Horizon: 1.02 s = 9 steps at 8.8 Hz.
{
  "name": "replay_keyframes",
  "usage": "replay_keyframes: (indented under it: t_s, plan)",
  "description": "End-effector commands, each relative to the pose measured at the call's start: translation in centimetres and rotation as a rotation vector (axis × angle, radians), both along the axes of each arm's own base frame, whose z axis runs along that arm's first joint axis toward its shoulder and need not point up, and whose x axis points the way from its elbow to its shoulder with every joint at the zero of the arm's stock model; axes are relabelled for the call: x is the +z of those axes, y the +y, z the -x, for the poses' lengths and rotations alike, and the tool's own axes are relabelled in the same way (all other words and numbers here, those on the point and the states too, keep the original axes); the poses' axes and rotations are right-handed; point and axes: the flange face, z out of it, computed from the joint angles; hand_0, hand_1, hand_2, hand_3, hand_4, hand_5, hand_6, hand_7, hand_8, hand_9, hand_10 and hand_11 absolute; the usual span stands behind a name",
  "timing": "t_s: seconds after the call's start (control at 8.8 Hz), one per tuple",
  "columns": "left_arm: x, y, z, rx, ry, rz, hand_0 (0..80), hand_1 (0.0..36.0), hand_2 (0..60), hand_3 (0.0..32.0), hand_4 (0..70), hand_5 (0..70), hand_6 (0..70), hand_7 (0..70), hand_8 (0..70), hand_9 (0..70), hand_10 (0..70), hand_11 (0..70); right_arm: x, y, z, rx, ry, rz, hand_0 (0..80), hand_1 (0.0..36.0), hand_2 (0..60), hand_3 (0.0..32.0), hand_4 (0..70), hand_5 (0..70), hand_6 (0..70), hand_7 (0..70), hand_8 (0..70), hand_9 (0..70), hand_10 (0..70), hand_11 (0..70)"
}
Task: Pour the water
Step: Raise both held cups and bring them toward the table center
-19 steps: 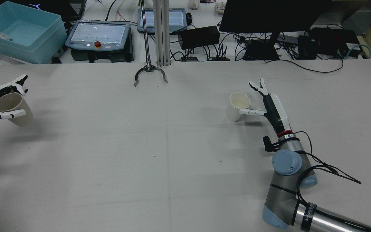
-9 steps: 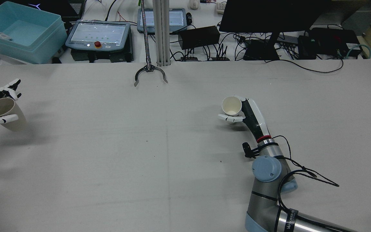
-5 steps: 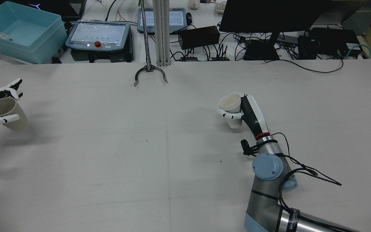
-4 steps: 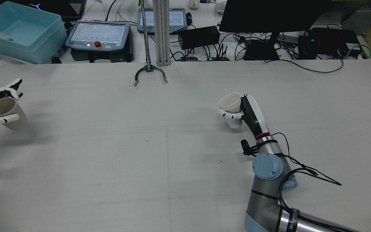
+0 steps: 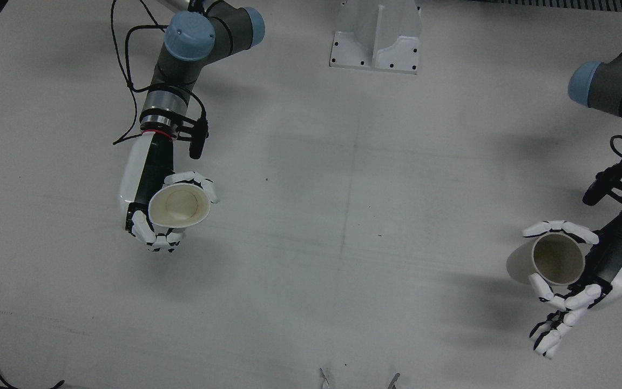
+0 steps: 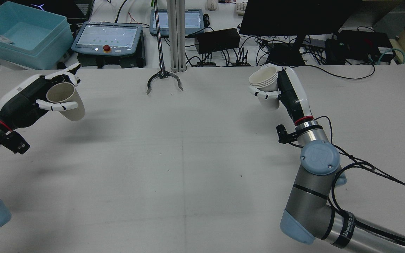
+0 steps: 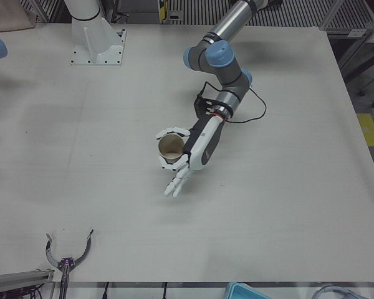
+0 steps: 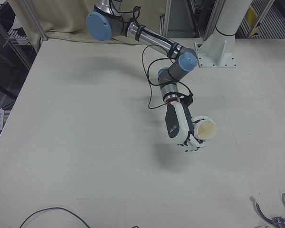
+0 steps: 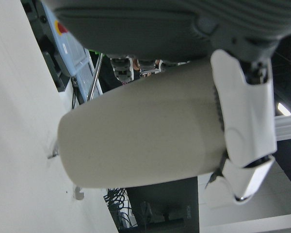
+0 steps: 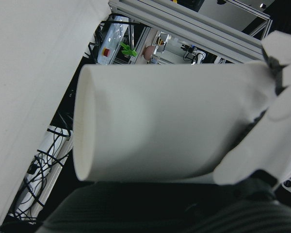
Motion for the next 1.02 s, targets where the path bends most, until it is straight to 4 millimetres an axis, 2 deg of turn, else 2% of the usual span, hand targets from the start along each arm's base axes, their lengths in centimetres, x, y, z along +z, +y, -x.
replay_keyframes:
  t_s: [0.0, 0.11, 0.23, 0.34, 0.45, 0.57, 0.8, 0.91]
  plan:
    - [-13.5, 1.2, -11.2, 0.118, 0.021, -0.087, 48.7, 36.0, 60.0, 0.0, 28.2, 62.9, 3.0, 9.1, 1.6, 2.6, 4.9, 10.1, -4.1, 0.2, -4.8, 0.02, 0.073, -0.05, 44.1, 17.9, 60.0, 0.0, 19.3, 70.0, 65.5, 70.0, 55.6, 70.0, 39.4, 55.8]
    - [-16.4, 2.5, -14.2, 0.142, 0.007, -0.129, 48.4, 36.0, 60.0, 0.0, 28.1, 62.9, 3.0, 9.0, 1.6, 2.6, 4.8, 9.9, -5.7, 0.9, -5.3, 0.014, 0.097, -0.077, 44.5, 18.2, 60.0, 0.0, 18.9, 70.0, 64.8, 70.0, 55.1, 70.0, 39.4, 55.8]
    - [-17.2, 4.7, -17.2, 0.181, -0.008, -0.147, 48.5, 36.0, 60.0, 0.0, 28.1, 63.0, 3.0, 9.0, 1.6, 2.5, 4.8, 9.9, -7.9, 1.7, -6.1, -0.006, 0.154, -0.118, 44.4, 18.3, 60.0, 0.0, 18.5, 70.0, 64.0, 70.0, 54.5, 70.0, 39.4, 55.8]
    - [-17.2, 5.7, -18.9, 0.206, -0.012, -0.144, 48.2, 36.0, 60.0, 0.0, 27.7, 62.6, 3.0, 8.9, 1.6, 2.5, 4.9, 10.0, -12.1, 4.1, -8.5, 0.007, 0.259, -0.185, 44.8, 18.8, 60.0, 0.0, 18.3, 70.0, 63.6, 70.0, 53.9, 70.0, 39.3, 55.8]
    - [-17.8, 5.9, -19.4, 0.21, -0.007, -0.15, 47.9, 36.0, 60.0, 0.0, 27.4, 62.3, 2.9, 8.7, 1.5, 2.4, 4.8, 9.9, -15.0, 6.5, -11.0, 0.039, 0.354, -0.235, 45.6, 20.0, 60.0, 0.0, 18.5, 70.0, 63.7, 70.0, 53.6, 70.0, 39.2, 55.7]
    - [-18.6, 5.9, -19.6, 0.205, -0.009, -0.164, 47.9, 36.0, 60.0, 0.0, 27.5, 62.4, 3.0, 8.9, 1.5, 2.5, 4.9, 10.0, -16.6, 8.2, -12.5, 0.039, 0.425, -0.266, 46.3, 22.4, 60.0, 0.0, 18.7, 70.0, 64.2, 70.0, 53.3, 70.0, 38.5, 54.9]
    - [-20.7, 5.8, -19.9, 0.2, 0.004, -0.187, 48.3, 36.0, 60.0, 0.0, 27.7, 62.3, 3.0, 9.0, 1.6, 2.6, 4.9, 10.1, -15.8, 9.1, -12.5, -0.021, 0.596, -0.241, 47.3, 25.0, 60.0, 0.0, 19.4, 70.0, 64.1, 70.0, 51.9, 70.0, 38.8, 55.4]
    - [-21.2, 5.8, -20.0, 0.2, 0.006, -0.191, 48.4, 36.0, 60.0, 0.0, 27.7, 62.7, 3.1, 9.0, 1.6, 2.6, 4.9, 10.1, -15.4, 9.2, -12.3, -0.044, 0.675, -0.237, 48.5, 27.9, 60.0, 0.0, 20.2, 70.0, 64.4, 70.0, 50.9, 69.6, 37.9, 54.6]
